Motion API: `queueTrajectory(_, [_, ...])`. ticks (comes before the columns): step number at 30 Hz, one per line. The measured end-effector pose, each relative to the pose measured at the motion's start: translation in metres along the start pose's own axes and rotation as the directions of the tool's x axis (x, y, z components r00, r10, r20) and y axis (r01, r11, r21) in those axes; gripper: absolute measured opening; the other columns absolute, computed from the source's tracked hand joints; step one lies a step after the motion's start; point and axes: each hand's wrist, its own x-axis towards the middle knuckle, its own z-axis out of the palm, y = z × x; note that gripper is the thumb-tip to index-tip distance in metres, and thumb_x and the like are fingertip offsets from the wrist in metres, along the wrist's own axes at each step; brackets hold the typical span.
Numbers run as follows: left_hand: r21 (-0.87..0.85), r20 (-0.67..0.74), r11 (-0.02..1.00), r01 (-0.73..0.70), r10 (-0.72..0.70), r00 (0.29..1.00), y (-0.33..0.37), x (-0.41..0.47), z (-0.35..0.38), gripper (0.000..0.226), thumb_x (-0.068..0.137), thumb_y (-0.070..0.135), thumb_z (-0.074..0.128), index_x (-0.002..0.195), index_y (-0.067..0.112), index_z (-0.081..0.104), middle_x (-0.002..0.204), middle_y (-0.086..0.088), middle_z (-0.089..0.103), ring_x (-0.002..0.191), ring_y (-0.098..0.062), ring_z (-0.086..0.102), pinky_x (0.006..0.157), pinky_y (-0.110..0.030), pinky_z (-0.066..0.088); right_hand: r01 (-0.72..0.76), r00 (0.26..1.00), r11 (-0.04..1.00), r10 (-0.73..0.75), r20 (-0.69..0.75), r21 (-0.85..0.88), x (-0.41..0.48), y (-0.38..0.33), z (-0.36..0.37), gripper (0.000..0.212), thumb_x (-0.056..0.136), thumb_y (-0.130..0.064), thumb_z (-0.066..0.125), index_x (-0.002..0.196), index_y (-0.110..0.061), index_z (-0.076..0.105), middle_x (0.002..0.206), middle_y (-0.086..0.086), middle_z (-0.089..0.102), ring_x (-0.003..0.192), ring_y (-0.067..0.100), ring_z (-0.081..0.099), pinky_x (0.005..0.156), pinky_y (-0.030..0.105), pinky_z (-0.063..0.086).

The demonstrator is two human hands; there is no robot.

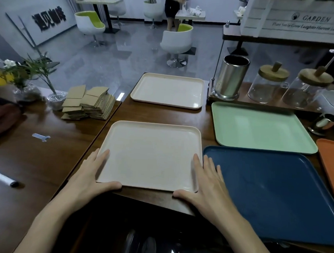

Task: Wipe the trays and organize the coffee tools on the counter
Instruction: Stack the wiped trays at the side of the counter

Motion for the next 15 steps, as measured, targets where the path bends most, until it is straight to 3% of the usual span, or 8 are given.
queueTrajectory(6, [-0.019, 0.000, 0.999, -0.033, 0.033, 0.999, -0.003, 0.011, -0.001, 0.136, 0.045, 0.097, 0.062, 0.160, 0.045, 0.009, 0.164, 0.030, 0.000, 0.154, -0.011, 0.009, 0.119, -0.047, 0.028, 0.018, 1.000, 0.998, -0.017, -0.010, 0.052, 0.007, 0.000, 0.002, 0.121, 0.075, -0.076, 0.065, 0.160, -0.031, -0.010, 0.168, 0.010, -0.010, 0.153, 0.021, -0.020, 0.123, 0.038, -0.013])
queueTrajectory(11, [0.019, 0.002, 0.999, -0.032, 0.032, 0.999, -0.003, 0.024, -0.005, 0.133, 0.055, 0.089, 0.069, 0.161, 0.039, 0.007, 0.165, 0.025, 0.001, 0.152, -0.012, 0.012, 0.115, -0.044, 0.031, 0.013, 1.000, 1.000, -0.013, 0.002, 0.006, 0.019, 0.000, 0.002, 0.129, 0.071, -0.081, 0.062, 0.158, -0.030, -0.017, 0.166, 0.003, -0.024, 0.151, 0.020, -0.026, 0.124, 0.043, -0.011])
queueTrajectory(15, [0.060, 0.008, 0.998, -0.035, 0.034, 0.999, -0.008, 0.040, -0.013, 0.142, 0.046, 0.098, 0.057, 0.162, 0.034, 0.006, 0.166, 0.025, 0.002, 0.153, -0.014, 0.011, 0.115, -0.047, 0.034, 0.008, 1.000, 1.000, -0.008, 0.012, -0.013, 0.035, -0.004, -0.001, 0.133, 0.066, -0.084, 0.062, 0.158, -0.029, -0.017, 0.169, -0.003, -0.013, 0.153, 0.021, -0.021, 0.125, 0.047, -0.008])
